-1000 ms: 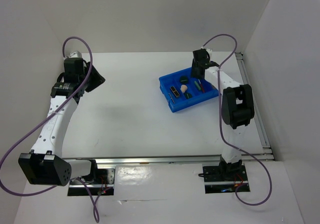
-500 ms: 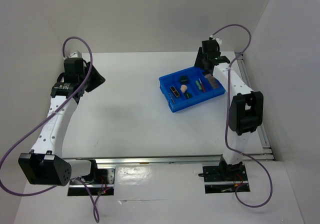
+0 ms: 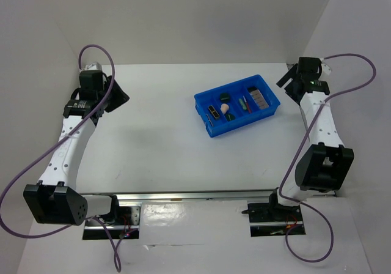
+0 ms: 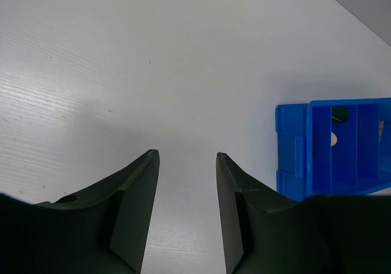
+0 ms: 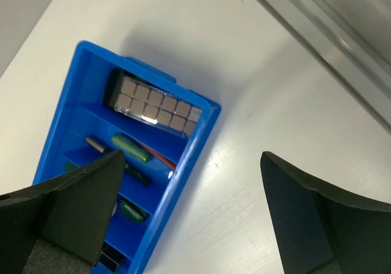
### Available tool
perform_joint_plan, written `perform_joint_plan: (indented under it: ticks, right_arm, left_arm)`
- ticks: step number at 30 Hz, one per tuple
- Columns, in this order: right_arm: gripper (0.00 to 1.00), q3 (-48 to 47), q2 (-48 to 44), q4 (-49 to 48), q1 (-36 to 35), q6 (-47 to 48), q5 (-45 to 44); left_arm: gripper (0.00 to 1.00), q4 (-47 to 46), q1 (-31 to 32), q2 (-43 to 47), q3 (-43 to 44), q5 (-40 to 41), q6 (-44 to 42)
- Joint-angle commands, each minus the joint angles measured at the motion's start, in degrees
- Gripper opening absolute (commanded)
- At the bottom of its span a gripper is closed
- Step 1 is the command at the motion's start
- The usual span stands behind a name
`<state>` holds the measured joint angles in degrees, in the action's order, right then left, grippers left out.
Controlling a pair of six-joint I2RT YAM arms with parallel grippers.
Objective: Organize the makeup
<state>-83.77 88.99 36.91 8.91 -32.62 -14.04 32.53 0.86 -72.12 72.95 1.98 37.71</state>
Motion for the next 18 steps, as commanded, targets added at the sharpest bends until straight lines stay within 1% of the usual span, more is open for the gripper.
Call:
perform_joint_plan:
  ticks: [1,6,12,18]
  right_arm:
    - [0.99,2.5,-2.8,4.6,0.1,-2.6,-2.0]
    - [0.99,3.9,-2.8,5.8,0.1,-2.1,-0.6]
    - [0.99,4.9,-2.8,4.8,0.1,-2.1,1.1]
    - [0.99,4.9,-2.8,3.4,0.1,-1.6,2.2]
  left_arm:
    - [0.55,-1.5,-0.3,-0.4,1.4,-1.1,-0.8]
    - [0.55,-1.0,-0.3,0.2,1.9,-1.1,-0.8]
    - [0.55,-0.9,-0.3,2.2,1.9,-1.1,-0.8]
    - [0.55,-0.4,-0.3,0.9,3.1,-0.6,-0.8]
